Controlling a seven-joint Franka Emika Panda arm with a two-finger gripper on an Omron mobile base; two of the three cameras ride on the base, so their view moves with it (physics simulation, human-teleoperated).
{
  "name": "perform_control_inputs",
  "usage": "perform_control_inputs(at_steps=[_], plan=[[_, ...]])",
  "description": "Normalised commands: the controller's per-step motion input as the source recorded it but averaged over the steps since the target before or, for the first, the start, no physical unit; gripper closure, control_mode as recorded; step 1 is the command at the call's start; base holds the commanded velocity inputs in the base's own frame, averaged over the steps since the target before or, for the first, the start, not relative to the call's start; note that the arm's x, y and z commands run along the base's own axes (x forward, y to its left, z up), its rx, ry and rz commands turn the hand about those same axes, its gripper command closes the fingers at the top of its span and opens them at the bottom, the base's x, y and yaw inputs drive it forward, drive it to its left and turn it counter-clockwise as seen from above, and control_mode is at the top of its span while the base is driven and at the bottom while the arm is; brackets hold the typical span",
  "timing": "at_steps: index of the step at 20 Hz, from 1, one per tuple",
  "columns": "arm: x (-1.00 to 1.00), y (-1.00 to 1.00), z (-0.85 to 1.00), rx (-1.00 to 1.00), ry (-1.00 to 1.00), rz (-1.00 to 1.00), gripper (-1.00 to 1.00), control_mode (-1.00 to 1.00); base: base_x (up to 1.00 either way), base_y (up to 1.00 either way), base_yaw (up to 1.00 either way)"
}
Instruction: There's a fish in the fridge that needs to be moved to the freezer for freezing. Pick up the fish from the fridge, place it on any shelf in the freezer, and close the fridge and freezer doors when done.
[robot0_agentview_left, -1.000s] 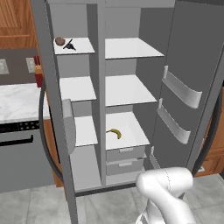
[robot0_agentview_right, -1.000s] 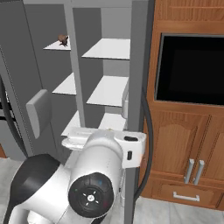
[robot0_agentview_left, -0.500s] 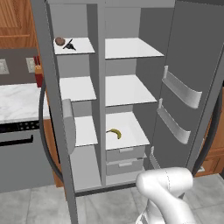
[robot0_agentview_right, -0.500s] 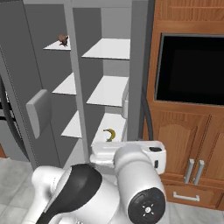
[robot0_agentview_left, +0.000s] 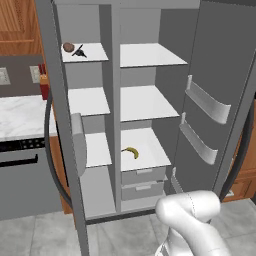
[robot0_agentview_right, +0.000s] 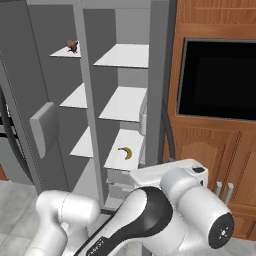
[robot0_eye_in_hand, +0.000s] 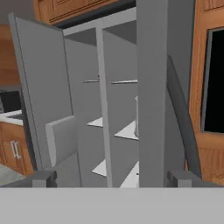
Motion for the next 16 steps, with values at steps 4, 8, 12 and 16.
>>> perform_control_inputs(at_steps=[4,8,12,16], plan=[[0.45,-0.21,-0.29,0.01,0.0,0.18,-1.0,-1.0,0.0,0.0,0.0],[0.43,-0.02,-0.35,0.0,0.0,0.1,-1.0,-1.0,0.0,0.0,0.0],[0.36,-0.05,-0.31,0.01,0.0,0.03,-1.0,-1.0,0.0,0.0,0.0],[0.37,-0.13,-0.35,0.1,0.0,0.02,-1.0,-1.0,0.0,0.0,0.0]])
